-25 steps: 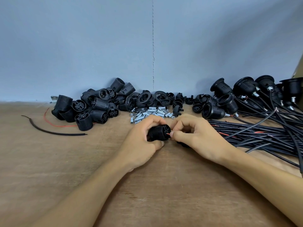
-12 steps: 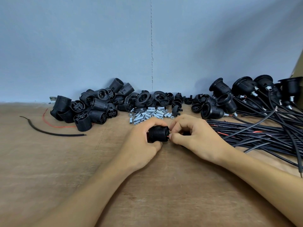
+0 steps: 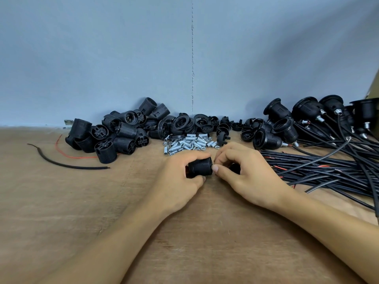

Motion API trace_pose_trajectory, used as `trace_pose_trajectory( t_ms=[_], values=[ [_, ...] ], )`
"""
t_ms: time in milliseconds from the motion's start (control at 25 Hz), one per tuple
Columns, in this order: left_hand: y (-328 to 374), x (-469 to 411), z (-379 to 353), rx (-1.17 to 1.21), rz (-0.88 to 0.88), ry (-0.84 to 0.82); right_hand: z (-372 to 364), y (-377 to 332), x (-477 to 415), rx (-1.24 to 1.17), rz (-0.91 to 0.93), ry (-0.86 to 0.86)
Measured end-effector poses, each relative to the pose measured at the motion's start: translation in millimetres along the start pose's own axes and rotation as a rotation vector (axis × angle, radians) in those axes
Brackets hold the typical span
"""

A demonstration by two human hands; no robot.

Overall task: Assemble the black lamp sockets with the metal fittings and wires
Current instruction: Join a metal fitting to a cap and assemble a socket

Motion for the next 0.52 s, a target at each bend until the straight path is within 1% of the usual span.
trace_pose_trajectory(
  t_ms=[80, 240, 520],
  values=[
    [0, 0, -1, -0.020, -0.012, -0.020, 0, 1, 0, -0.003, -0.006, 0.006],
    [0, -1, 0, 0.025, 0.030, -0.006, -1, 7, -2, -0.018, -0.095, 0.010],
    [-1, -1, 0, 0.018, 0.061, -0.003, -1, 12, -4, -0.022, -0.208, -0.010]
  ],
)
Point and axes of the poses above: each hand's wrist, its own x-axis away from the middle knuckle, its own z-axis out of the back of the hand, y = z × x, the point moved 2 cm from there along -x, towards the middle knuckle, and after that the axes turned 12 degrees about x, right-handed, at the moved point
